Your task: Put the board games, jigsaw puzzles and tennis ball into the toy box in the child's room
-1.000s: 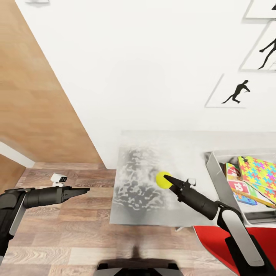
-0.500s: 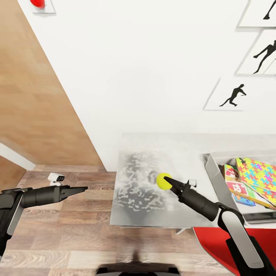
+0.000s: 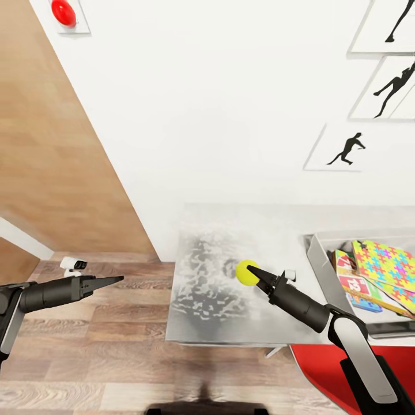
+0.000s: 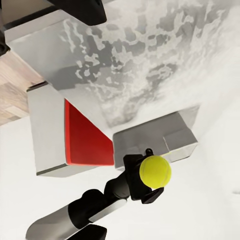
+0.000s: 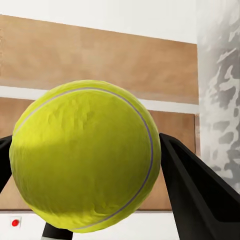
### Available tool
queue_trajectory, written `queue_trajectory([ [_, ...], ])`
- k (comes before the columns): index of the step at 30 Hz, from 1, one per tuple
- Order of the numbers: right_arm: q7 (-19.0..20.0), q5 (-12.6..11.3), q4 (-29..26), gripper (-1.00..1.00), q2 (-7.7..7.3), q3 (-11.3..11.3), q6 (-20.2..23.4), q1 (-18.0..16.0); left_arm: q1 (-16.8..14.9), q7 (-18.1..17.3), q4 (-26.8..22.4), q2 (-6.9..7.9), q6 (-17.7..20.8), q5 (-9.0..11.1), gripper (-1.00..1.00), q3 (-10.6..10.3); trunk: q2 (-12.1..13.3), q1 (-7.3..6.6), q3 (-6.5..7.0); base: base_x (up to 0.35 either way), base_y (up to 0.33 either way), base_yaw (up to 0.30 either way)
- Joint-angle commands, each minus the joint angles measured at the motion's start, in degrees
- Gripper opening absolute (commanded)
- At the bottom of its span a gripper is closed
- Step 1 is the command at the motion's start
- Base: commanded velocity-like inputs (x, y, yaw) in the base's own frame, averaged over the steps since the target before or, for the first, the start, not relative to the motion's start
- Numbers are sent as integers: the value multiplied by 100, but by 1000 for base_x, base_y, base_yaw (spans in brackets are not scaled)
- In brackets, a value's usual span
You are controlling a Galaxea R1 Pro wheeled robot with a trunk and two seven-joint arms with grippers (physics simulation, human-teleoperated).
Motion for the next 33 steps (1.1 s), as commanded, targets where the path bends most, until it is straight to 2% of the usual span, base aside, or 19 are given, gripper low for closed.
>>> queue_trajectory([
  [1, 5, -10, 0, -100, -2, 2, 17, -4, -3, -24, -1, 1, 63, -6, 100, 1, -9, 3, 2, 0, 0, 0],
  [33, 5, -1, 0, -100, 11, 9, 16, -4, -3, -24, -10, 6, 71, -25, 100, -13, -9, 3, 305, 0, 0, 0],
])
